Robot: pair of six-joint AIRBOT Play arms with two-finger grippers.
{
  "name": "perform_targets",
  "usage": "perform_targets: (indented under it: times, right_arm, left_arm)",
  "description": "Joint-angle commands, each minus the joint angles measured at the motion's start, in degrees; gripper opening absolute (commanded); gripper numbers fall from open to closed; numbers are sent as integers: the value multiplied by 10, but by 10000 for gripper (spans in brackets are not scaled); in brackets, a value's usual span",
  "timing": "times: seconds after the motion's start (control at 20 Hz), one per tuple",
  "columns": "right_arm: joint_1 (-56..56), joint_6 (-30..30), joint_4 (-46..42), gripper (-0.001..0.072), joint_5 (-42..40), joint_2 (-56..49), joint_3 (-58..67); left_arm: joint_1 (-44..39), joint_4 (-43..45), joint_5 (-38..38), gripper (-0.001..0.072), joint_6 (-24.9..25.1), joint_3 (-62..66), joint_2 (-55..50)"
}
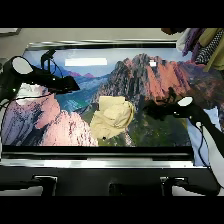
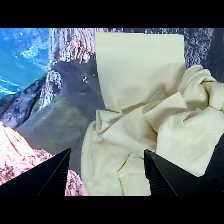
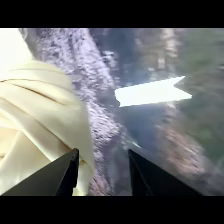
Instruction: Fold the clothes and pants, and hang the long-sleeved shirts on hangers.
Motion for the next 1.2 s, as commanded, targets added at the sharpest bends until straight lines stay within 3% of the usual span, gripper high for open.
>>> perform_targets:
  times: [0.0,0.45,0.55,0.7,0.85,1.05,1.15]
  right_arm:
    - [35,-92,102,380,-44,-57,0]
    - [50,-118,163,376,-88,-92,2]
    - [50,-132,186,276,-88,-100,2]
    - [50,-185,208,26,-76,-101,2]
    - [41,-184,193,24,-75,-87,2]
    - [31,-159,121,24,-74,-45,2]
    - [31,-133,73,24,-71,-25,2]
  left_arm:
    - [14,0,-11,524,1,0,1]
    - [14,0,-10,524,-1,0,-1]
    - [14,0,-10,524,-1,0,-1]
    - [15,1,-10,524,-13,0,-1]
    - [35,1,-19,525,-16,-8,2]
    - [92,2,-8,524,-2,-129,19]
    - [89,-33,16,524,35,-209,18]
